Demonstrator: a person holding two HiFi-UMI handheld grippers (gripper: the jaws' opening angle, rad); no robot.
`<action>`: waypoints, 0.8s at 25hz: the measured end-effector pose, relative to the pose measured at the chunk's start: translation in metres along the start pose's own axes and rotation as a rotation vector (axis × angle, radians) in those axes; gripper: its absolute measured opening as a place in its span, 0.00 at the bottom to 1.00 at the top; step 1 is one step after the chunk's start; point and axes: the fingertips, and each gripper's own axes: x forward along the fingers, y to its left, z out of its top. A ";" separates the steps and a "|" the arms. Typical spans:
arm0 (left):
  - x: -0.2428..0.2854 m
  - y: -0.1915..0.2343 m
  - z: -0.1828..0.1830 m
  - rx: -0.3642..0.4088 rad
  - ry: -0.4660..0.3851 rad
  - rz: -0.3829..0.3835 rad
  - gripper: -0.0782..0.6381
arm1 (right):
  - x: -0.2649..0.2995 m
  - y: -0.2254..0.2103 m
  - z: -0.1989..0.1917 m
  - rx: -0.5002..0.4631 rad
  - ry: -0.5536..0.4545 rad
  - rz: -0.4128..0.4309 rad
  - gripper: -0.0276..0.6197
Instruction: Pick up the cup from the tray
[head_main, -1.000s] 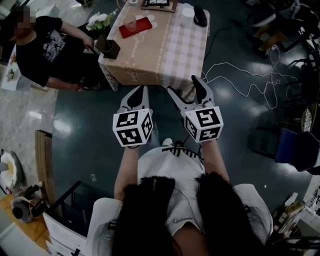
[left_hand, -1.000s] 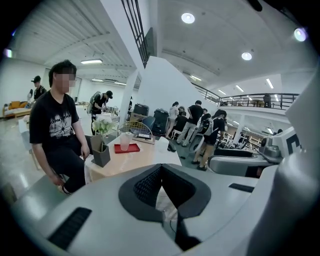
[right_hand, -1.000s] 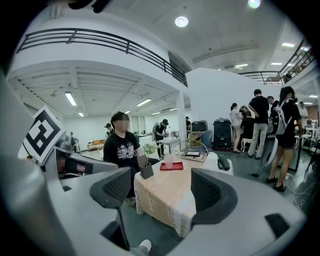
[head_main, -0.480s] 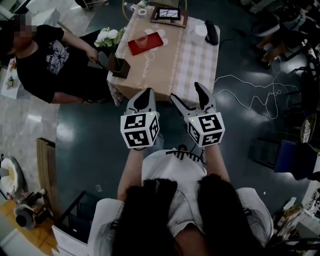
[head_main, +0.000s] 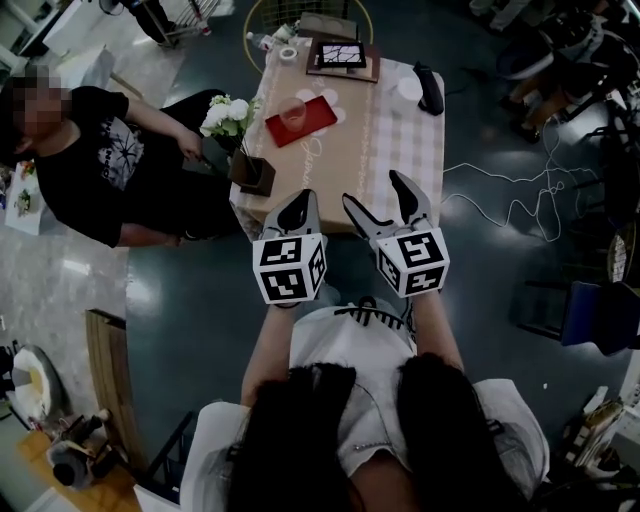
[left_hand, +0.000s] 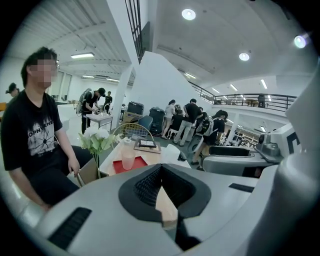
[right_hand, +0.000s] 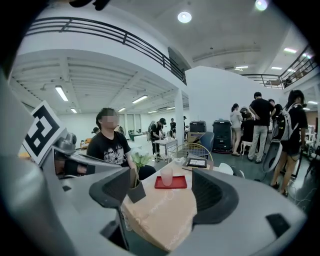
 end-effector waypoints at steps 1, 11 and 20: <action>0.002 0.003 0.002 0.003 0.003 -0.004 0.12 | 0.005 0.001 0.001 0.003 -0.001 -0.002 0.61; 0.017 0.036 0.021 -0.008 -0.019 0.010 0.12 | 0.046 0.001 0.017 -0.009 -0.020 0.001 0.62; 0.051 0.064 0.032 -0.039 -0.005 0.057 0.12 | 0.100 -0.012 0.032 -0.037 -0.057 0.041 0.66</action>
